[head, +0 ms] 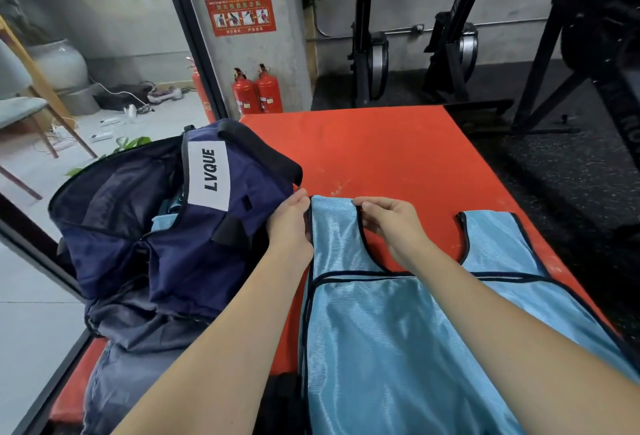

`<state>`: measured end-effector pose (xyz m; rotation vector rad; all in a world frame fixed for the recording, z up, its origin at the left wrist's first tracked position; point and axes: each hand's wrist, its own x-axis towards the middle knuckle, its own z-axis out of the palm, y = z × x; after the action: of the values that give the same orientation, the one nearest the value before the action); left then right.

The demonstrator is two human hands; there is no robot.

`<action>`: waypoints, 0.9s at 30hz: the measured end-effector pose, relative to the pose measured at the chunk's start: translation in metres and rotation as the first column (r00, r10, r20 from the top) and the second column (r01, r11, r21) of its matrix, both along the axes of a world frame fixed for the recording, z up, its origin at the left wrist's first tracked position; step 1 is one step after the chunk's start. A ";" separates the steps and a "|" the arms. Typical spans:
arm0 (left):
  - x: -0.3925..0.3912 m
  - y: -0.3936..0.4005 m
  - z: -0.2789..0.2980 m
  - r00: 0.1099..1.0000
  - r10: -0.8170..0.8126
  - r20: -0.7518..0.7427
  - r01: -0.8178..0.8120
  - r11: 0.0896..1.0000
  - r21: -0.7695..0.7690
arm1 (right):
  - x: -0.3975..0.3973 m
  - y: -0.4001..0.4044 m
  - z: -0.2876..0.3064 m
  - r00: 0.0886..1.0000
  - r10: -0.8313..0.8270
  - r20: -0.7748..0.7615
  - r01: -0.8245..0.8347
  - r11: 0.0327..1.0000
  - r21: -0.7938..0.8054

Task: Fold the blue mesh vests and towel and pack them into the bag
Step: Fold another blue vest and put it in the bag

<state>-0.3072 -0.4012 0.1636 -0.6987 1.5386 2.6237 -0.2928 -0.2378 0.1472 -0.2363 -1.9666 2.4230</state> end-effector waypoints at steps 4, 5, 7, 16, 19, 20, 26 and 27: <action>0.005 0.001 -0.004 0.992 0.095 -0.079 -0.103 0.990 -0.099 | 0.000 -0.003 0.001 0.997 0.073 -0.024 -0.071 0.992 0.103; 0.005 0.001 -0.007 0.988 0.114 -0.100 -0.131 0.974 -0.184 | 0.001 -0.004 0.001 0.994 0.105 -0.026 -0.099 0.981 0.166; 0.006 -0.002 -0.011 0.985 0.094 -0.144 -0.146 0.896 -0.419 | 0.002 -0.003 -0.002 0.984 0.177 -0.029 -0.158 0.933 0.323; 0.034 0.007 -0.023 0.940 -0.341 -0.016 -0.018 -0.002 -1.000 | 0.021 0.020 -0.010 0.968 0.245 -0.050 -0.089 0.528 0.845; 0.044 0.017 -0.017 0.899 -0.433 0.059 0.013 -0.110 -0.994 | 0.035 0.037 -0.008 0.964 0.262 -0.048 -0.067 0.412 0.909; 0.046 0.019 -0.016 0.875 -0.475 0.090 0.050 -0.096 -0.994 | 0.041 0.044 -0.006 0.963 0.265 -0.052 -0.056 0.384 0.922; 0.066 0.017 -0.019 0.734 -0.666 0.134 0.161 -0.020 -0.987 | 0.076 0.105 -0.002 0.971 0.237 -0.029 -0.045 0.303 0.952; 0.070 0.014 -0.019 0.723 -0.678 0.133 0.155 -0.028 -0.987 | 0.082 0.119 -0.002 0.977 0.214 -0.015 -0.051 0.299 0.953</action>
<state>-0.2377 -0.3873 0.1451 0.5206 2.9171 0.8799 -0.2105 -0.1190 0.1451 0.1494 -2.9744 0.7988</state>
